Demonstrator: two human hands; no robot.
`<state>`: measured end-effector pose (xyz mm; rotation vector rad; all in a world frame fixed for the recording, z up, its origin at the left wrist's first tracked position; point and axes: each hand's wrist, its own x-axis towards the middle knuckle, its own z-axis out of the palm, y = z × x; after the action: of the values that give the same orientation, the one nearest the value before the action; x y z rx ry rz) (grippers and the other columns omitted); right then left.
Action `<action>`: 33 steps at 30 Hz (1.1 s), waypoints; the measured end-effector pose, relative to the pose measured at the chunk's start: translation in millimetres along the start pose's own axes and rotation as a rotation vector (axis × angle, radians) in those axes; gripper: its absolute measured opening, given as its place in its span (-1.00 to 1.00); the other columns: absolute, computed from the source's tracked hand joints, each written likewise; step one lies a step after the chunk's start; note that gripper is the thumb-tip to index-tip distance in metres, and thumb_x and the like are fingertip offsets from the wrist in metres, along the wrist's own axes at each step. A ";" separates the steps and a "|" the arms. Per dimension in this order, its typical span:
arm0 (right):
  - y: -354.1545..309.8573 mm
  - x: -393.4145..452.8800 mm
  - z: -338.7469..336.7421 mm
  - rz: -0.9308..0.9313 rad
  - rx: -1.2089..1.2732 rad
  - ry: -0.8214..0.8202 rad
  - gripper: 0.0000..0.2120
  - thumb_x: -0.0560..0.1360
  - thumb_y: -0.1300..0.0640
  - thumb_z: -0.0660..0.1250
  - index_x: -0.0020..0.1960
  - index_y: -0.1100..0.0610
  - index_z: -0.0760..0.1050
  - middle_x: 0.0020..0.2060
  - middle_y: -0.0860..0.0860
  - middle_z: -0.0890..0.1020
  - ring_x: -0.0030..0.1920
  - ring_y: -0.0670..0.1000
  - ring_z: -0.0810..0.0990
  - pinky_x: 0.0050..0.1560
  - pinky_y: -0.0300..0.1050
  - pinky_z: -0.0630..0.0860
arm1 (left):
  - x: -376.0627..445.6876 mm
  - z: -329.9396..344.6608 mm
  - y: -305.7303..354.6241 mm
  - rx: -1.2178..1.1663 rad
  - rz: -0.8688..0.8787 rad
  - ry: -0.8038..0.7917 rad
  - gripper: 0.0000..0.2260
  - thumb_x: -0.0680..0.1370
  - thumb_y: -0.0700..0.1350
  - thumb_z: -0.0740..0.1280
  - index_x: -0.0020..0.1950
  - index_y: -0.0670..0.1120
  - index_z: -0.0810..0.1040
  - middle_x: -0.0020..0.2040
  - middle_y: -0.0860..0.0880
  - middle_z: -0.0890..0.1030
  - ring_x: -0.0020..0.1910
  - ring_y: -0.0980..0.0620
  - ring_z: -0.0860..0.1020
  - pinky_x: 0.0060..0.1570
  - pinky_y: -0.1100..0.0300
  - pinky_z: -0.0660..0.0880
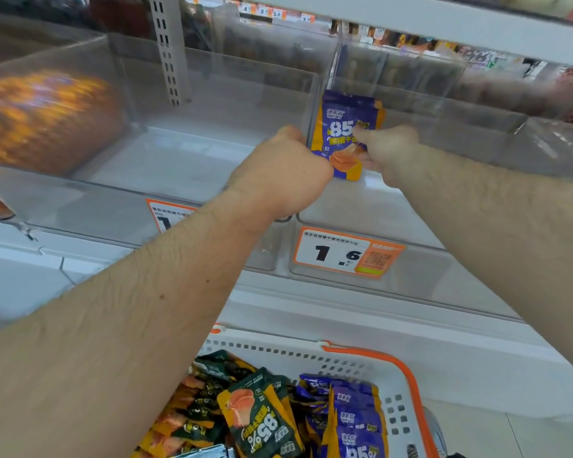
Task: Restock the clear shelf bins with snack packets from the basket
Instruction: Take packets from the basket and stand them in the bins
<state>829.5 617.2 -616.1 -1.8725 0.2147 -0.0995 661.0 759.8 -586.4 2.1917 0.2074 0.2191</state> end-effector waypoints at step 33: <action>2.1 21.3 5.6 0.023 -0.152 0.034 -0.49 0.37 -0.21 0.47 0.14 0.13 0.53 -0.03 0.08 0.66 -0.02 0.08 0.66 0.04 0.03 0.63 | -5.7 -2.5 1.8 -0.036 -0.017 -0.014 -0.77 0.46 -0.02 0.32 0.10 0.02 0.46 -0.09 0.07 0.55 -0.12 0.05 0.55 -0.23 0.16 0.46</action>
<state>851.2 617.6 -620.7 -2.0204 0.2734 -0.1017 655.0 759.4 -583.9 2.1544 0.2130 0.1970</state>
